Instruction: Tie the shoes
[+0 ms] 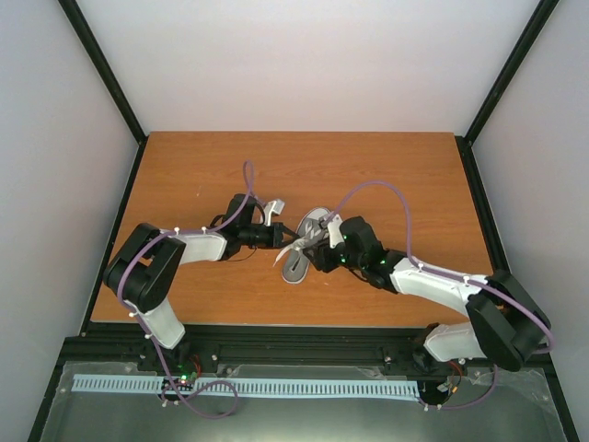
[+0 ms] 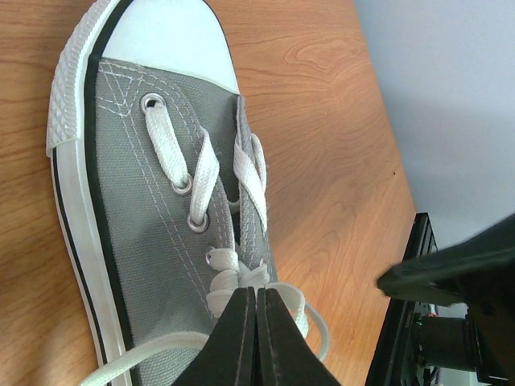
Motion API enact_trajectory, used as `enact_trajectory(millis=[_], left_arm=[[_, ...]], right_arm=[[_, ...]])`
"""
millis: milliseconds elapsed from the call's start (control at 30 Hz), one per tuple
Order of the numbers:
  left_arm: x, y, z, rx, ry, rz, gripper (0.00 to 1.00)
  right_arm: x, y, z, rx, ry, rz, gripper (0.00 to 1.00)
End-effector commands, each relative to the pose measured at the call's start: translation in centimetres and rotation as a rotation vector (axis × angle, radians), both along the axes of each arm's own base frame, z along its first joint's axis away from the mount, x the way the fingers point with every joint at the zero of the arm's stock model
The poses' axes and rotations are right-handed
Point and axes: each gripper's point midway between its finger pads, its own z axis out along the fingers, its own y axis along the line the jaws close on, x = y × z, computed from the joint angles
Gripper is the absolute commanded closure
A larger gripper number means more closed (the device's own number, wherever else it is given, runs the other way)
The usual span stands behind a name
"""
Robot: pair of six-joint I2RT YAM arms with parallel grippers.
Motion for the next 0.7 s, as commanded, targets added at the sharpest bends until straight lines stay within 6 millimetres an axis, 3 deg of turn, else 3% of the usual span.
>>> enact_trajectory(millis=[0, 233, 367, 433, 600, 667], left_arm=[[1.0, -0.2, 1.0, -0.033, -0.028, 0.008, 0.99], [1.0, -0.1, 1.0, -0.032, -0.024, 0.012, 0.99], [1.0, -0.2, 1.0, -0.032, -0.023, 0.012, 0.99], [1.0, -0.1, 0.9, -0.029, -0.020, 0.014, 0.99], [1.2, 0.1, 0.8, -0.017, -0.026, 0.034, 0.99], [1.4, 0.2, 0.8, -0.015, -0.027, 0.043, 0.99]], right_arm=[[-1.0, 1.6, 2.8, 0.076, -0.074, 0.092, 0.44], [-0.2, 3.4, 1.7, 0.032, -0.069, 0.119, 0.43], [0.6, 3.8, 1.3, 0.022, -0.073, 0.104, 0.50], [0.9, 3.9, 1.2, 0.020, -0.074, 0.092, 0.57], [1.9, 2.8, 0.3, -0.033, -0.067, 0.014, 0.95], [2.3, 1.8, -0.3, -0.072, -0.064, -0.039, 0.97]])
